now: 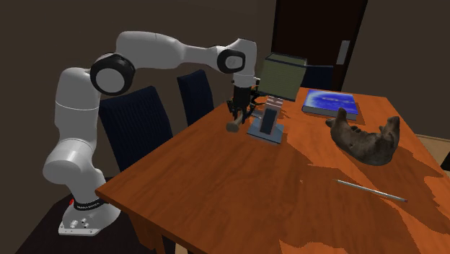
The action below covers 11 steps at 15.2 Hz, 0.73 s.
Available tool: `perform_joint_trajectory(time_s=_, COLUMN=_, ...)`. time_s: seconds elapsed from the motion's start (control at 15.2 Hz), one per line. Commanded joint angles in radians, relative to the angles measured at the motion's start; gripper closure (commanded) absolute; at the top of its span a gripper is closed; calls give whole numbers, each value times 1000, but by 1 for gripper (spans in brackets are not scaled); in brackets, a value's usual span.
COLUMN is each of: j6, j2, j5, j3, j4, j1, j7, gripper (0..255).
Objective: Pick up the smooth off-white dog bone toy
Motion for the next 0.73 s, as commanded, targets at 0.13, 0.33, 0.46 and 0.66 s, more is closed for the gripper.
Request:
perform_joint_trajectory(time_s=0.13, j6=-60, j2=8, j5=0, j3=0, j4=71, j1=1, j7=0, gripper=255)
perform_joint_trajectory(time_s=0.33, j6=-105, j2=17, j5=-1, j3=0, j4=124, j1=2, j7=-1, gripper=255)
perform_joint_trajectory(time_s=0.46, j6=-136, j2=25, j5=-1, j3=0, j4=163, j1=3, j7=-1, gripper=255)
perform_joint_trajectory(time_s=0.66, j6=-155, j2=30, j5=-1, j3=0, j4=187, j1=3, j7=-1, gripper=255)
